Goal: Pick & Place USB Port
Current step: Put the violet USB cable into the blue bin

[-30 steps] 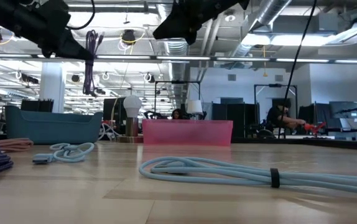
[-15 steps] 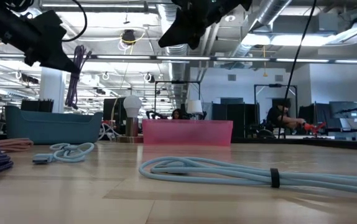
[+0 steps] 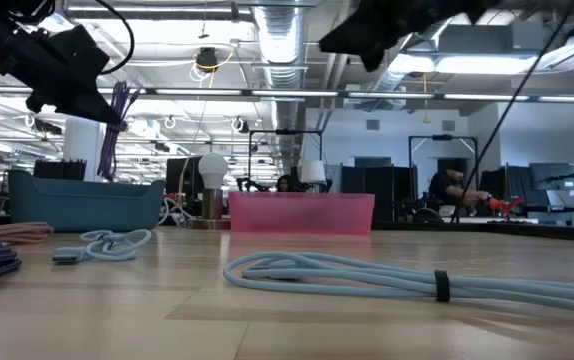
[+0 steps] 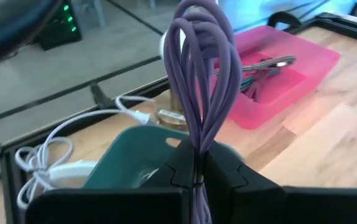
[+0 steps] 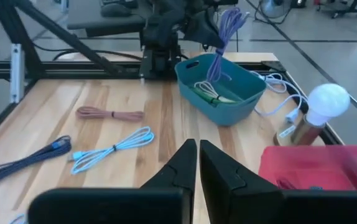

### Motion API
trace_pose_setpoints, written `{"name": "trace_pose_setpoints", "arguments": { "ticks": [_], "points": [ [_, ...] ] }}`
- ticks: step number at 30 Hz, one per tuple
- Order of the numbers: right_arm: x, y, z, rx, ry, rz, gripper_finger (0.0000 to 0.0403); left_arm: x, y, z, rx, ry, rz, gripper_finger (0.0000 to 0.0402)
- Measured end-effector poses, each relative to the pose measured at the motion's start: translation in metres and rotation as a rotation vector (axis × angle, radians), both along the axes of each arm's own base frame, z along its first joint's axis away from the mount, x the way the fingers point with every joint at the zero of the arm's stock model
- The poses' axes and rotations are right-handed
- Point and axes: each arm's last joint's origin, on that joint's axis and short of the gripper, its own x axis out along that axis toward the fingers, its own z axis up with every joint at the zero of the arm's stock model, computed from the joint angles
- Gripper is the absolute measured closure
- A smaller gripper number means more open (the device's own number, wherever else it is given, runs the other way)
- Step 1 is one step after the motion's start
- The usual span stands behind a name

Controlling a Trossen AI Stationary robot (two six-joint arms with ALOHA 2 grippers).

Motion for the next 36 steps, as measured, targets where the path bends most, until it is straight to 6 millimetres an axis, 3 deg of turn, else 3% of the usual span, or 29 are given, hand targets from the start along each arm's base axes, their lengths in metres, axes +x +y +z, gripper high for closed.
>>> {"name": "trace_pose_setpoints", "arguments": {
  "ticks": [9,14,29,36],
  "points": [
    [-0.055,0.014,-0.007,0.038,-0.051,-0.015,0.039,0.003,0.009,-0.012,-0.101,0.029,0.168,0.0388],
    [-0.071,0.019,-0.006,0.034,-0.089,-0.034,0.039,0.012,0.016,-0.022,-0.175,0.098,0.225,0.0388],
    [-0.082,0.022,0.0,0.031,-0.127,-0.028,0.039,0.023,0.025,-0.037,-0.3,0.21,0.255,0.0386],
    [-0.082,0.022,0.0,0.033,-0.126,-0.028,0.039,0.023,0.025,-0.037,-0.296,0.21,0.254,0.0321]
  ]
}}
